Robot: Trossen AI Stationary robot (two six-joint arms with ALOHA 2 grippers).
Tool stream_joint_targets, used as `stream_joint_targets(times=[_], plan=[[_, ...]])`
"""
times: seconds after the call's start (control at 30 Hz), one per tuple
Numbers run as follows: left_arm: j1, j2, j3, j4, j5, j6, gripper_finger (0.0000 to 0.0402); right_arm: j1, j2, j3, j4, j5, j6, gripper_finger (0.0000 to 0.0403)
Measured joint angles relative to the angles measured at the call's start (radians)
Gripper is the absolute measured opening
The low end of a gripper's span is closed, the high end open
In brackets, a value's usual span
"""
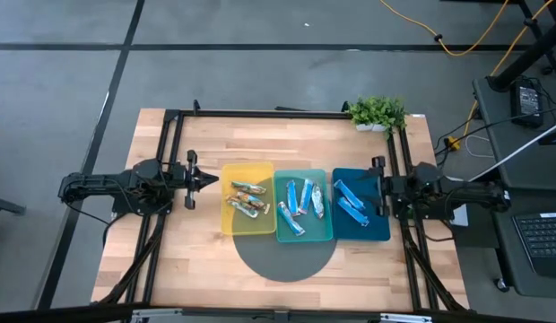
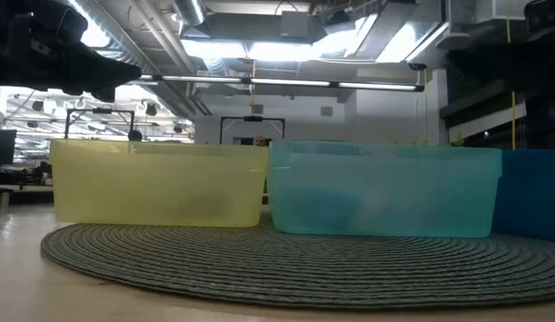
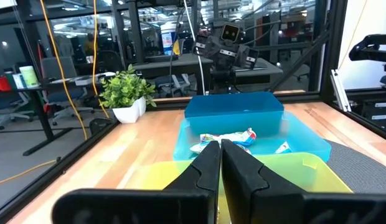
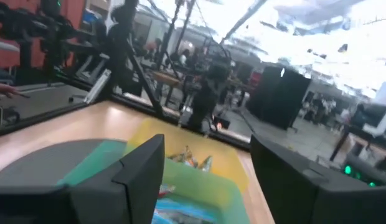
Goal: Pick and place Granola Bars by type
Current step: Return to Home Position
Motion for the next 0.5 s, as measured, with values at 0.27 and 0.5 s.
stream_joint_targets(times=[0.27,0.5], plan=[[0.0,0.0,0.0,0.0,0.001,0.0,0.0008,-0.001,0.0,0.0,-0.033,0.013,-0.049,0.0185],[0.0,0.0,0.0,0.0,0.001,0.0,0.0008,-0.001,0.005,0.0,-0.072,0.022,-0.025,0.0153]])
